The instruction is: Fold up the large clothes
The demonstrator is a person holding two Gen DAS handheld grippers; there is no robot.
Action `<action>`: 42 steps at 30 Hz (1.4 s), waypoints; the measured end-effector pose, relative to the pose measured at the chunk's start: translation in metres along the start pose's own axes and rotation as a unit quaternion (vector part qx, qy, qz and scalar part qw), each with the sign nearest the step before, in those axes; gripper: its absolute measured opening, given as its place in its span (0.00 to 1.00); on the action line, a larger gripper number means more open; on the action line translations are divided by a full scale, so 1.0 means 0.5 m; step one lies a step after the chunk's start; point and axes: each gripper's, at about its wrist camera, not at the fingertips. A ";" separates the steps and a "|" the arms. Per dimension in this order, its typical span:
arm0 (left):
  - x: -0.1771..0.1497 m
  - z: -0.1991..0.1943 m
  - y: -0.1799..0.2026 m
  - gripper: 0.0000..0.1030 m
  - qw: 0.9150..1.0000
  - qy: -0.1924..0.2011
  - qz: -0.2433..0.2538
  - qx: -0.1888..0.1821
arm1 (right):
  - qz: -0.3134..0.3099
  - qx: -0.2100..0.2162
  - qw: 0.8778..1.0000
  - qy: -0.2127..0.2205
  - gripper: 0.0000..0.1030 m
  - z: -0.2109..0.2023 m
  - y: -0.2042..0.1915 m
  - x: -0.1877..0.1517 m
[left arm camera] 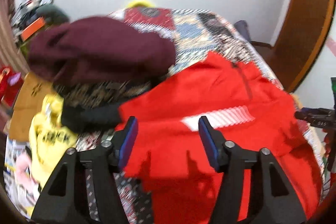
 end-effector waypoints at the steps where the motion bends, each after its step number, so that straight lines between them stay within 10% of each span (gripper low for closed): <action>1: 0.014 0.005 0.008 0.62 1.000 0.001 0.002 -0.006 | 0.006 0.005 1.000 0.002 0.55 -0.002 0.002 0.007; 15: 0.211 0.249 0.166 0.62 0.992 -0.061 0.023 -0.112 | 0.011 0.005 0.999 0.045 0.55 0.021 0.022 0.156; 35: 0.253 0.523 0.136 0.62 0.983 -0.113 -0.036 -0.141 | 0.044 0.035 0.998 -0.003 0.55 0.294 0.030 0.318; 40: 0.244 0.509 0.155 0.40 0.987 -0.092 0.002 -0.129 | 0.056 0.050 0.997 -0.008 0.54 0.311 0.033 0.309; 42: 0.239 0.504 0.164 0.21 0.990 -0.088 0.027 -0.107 | 0.039 0.051 0.998 -0.010 0.38 0.309 0.026 0.307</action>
Point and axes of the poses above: each gripper's, at about its wrist camera, not at the fingertips, and z roughly the way its jaws point, y to its right, x to its top, and after that the axes turned 1 degree about -x, right-handed
